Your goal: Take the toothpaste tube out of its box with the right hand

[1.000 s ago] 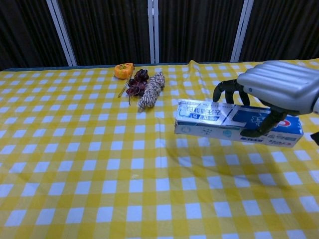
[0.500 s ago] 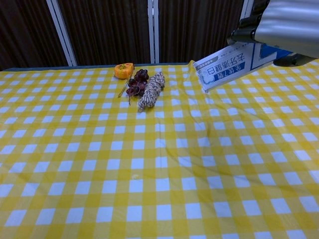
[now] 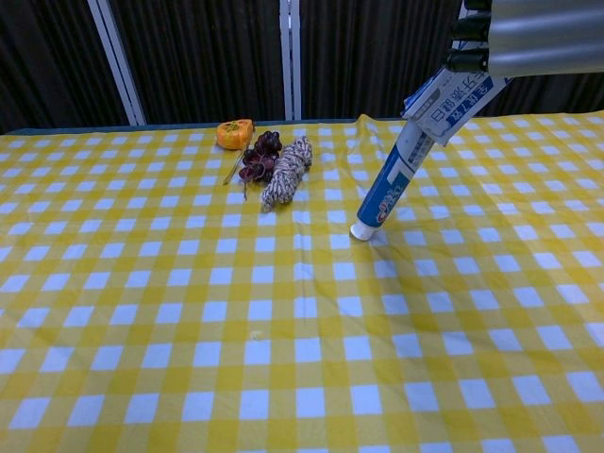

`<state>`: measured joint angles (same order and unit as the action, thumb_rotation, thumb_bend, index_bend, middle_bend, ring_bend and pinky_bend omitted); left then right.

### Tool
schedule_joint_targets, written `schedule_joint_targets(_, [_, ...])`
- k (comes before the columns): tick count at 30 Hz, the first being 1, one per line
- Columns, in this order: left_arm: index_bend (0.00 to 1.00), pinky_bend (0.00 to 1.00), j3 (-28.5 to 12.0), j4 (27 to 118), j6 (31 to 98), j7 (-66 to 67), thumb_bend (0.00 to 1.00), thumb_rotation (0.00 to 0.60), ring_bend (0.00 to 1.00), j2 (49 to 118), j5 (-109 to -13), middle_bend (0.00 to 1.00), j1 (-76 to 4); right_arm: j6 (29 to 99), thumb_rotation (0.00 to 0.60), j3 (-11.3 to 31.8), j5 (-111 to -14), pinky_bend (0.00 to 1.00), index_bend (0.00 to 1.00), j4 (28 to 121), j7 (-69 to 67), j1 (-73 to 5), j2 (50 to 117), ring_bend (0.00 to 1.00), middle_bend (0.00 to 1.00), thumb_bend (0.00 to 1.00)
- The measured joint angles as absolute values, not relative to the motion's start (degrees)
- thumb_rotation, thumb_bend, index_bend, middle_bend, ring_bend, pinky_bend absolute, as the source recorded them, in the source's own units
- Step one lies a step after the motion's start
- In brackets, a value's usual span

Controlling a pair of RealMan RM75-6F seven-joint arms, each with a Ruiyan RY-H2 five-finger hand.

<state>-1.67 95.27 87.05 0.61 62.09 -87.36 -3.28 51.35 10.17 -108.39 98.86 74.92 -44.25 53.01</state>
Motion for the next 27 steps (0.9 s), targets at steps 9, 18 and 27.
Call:
schedule_joint_targets(9, [0.00,0.00,-1.7,95.2,87.2,-0.2,0.00,0.600,0.00,61.8,-87.4,0.00,-3.2,52.5,0.600,10.7,-107.5,0.60,0.35,98.1,75.5,-43.1,53.4,0.51,0.45,0.29])
schedule_joint_targets(18, [0.00,0.00,-1.7,95.4,87.2,0.4,0.00,0.600,0.00,61.9,-87.4,0.00,-3.2,60.0,0.600,11.5,-103.4,0.60,0.35,94.0,70.0,-39.3,56.2,0.51,0.45,0.29])
schedule_joint_targets(27, [0.00,0.00,-1.7,95.4,86.6,1.5,0.00,0.600,0.00,62.4,-87.0,0.00,-3.4,65.0,0.600,13.2,-93.0,0.60,0.35,88.9,57.3,-36.1,62.8,0.51,0.44,0.29])
